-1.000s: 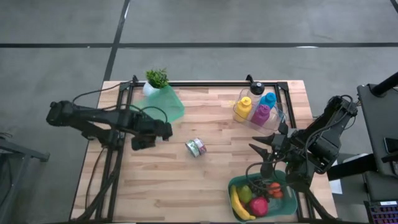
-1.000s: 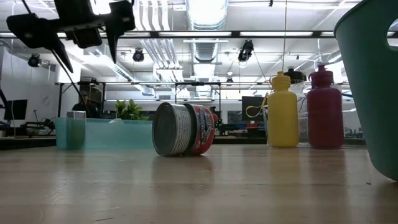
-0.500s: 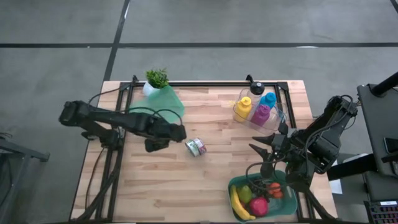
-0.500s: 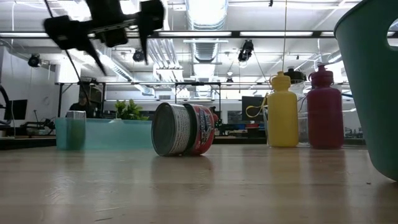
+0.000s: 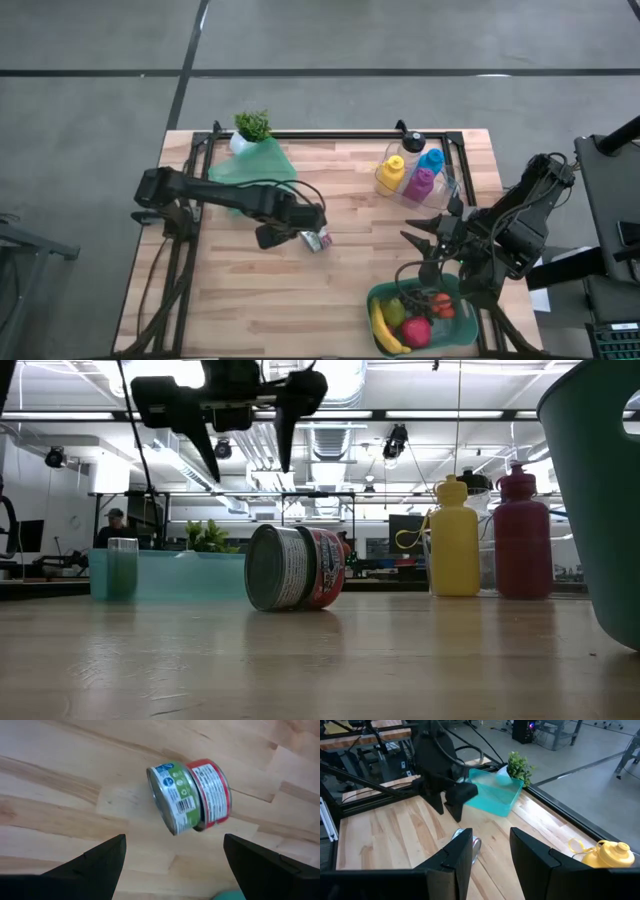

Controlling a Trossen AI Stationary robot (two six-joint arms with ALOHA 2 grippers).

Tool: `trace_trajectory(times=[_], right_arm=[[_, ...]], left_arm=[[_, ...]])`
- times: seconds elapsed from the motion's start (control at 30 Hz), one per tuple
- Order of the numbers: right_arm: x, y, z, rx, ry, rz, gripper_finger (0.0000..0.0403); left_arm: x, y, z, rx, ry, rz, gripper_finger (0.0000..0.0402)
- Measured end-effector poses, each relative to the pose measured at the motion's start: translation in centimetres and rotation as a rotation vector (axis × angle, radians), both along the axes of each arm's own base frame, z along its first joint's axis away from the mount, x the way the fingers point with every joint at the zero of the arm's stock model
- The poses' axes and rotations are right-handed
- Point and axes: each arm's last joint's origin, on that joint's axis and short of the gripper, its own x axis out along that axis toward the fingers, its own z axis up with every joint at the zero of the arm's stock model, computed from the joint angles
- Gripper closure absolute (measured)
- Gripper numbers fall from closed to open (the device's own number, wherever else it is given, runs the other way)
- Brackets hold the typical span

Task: Pick & Place Food Item
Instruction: Put the green tuna can into the blue transparent bin

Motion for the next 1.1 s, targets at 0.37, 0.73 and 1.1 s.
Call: trace_trajectory(times=[0.37,0.73,1.1], right_arm=[[0.0,0.0,0.0,0.000,0.000,0.000,0.0278],[0.0,0.0,0.0,0.000,0.000,0.000,0.0277],[0.0,0.0,0.0,0.000,0.000,0.000,0.0278]], left_arm=[[1.5,0.2,-2.4,-0.060,0.035,0.090,0.0061],[2.4,0.0,-4.0,-0.111,0.059,0.095,0.0062],[3.0,0.2,-5.1,-0.125,0.066,0.083,0.0062]])
